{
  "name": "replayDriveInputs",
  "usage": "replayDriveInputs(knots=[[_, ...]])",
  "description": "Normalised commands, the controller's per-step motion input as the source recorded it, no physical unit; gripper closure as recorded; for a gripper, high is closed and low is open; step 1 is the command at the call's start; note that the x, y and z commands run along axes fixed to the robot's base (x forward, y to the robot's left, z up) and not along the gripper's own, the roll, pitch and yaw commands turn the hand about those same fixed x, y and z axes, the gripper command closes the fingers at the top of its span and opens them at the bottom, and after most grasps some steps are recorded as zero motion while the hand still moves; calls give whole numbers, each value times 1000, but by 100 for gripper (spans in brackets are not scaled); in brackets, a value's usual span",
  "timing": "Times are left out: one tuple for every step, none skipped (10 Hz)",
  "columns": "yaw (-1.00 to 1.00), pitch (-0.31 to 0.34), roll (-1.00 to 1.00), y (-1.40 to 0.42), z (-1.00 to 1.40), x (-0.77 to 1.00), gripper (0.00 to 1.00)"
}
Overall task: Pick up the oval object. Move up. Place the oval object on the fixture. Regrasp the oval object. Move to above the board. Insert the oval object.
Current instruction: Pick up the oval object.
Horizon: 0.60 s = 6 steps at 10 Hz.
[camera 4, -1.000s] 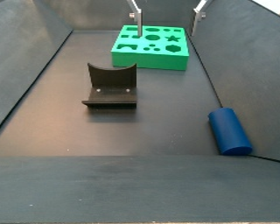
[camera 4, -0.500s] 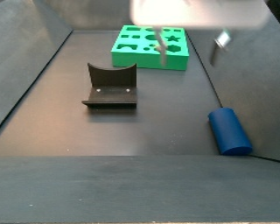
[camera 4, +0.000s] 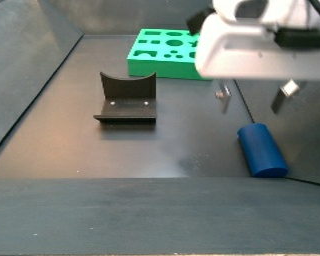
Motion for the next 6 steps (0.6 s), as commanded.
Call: replayDriveInputs(knots=[[0, -197, 0, 297, -846, -174, 0], [0, -157, 0, 240, -940, -97, 0], [0, -140, 0, 246, -991, -160, 0], [0, -154, 0, 194, -994, -277, 0], [0, -167, 0, 183, -969, -294, 0], [0, -166, 0, 134, -949, -157, 0]])
